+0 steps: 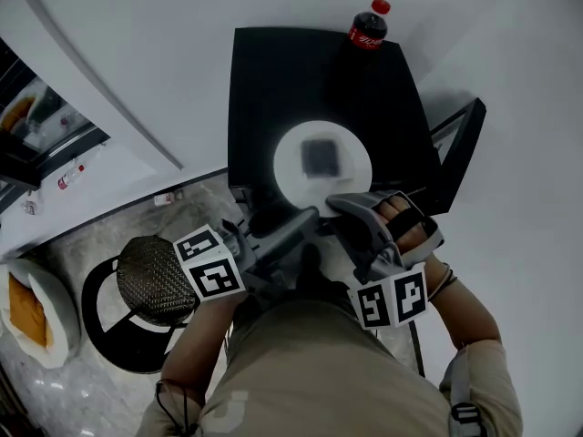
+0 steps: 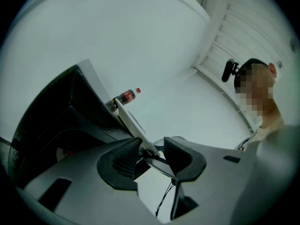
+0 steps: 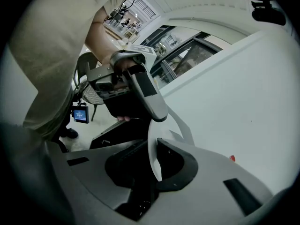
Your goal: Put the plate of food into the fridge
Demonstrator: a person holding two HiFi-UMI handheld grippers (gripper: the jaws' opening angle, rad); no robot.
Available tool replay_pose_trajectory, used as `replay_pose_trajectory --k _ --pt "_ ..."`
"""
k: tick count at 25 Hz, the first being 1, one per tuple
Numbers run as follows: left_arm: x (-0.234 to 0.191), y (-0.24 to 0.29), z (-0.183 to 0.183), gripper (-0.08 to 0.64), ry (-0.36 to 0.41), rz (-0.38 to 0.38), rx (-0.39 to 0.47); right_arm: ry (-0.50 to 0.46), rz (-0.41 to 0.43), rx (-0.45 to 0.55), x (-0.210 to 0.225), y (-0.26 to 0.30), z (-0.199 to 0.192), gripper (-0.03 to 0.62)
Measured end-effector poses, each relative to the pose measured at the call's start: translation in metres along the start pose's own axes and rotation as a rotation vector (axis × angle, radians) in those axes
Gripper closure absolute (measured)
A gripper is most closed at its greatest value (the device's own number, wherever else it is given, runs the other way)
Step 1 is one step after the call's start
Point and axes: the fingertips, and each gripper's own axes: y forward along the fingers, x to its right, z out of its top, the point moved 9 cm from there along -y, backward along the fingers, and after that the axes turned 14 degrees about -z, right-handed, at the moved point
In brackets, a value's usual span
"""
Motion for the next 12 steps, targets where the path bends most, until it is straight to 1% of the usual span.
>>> replay_pose_trajectory --k 2,6,10,12 --pt "-0.0011 0.0002 -0.0010 0.410 -0.039 -0.019 0.022 -0.007 -0.010 0.004 -0.0015 -0.0035 0.0011 0.533" --pt "0.0006 0.0007 -0.0009 0.410 -0.077 -0.031 0.050 -0.035 -0.034 0.015 -0.0024 -0.0073 0.0037 0.542" --pt "-0.0019 0.0039 -0.0023 0.410 -0.177 -0.048 0.102 -0.060 -0.036 0.026 -0.0018 -0.0093 0.0015 0.548" --pt "-0.0036 0.0048 -0.0034 0.410 -0.194 -0.038 0.115 -0.078 -0.033 0.035 -0.0029 -0.0101 0.0029 0.548"
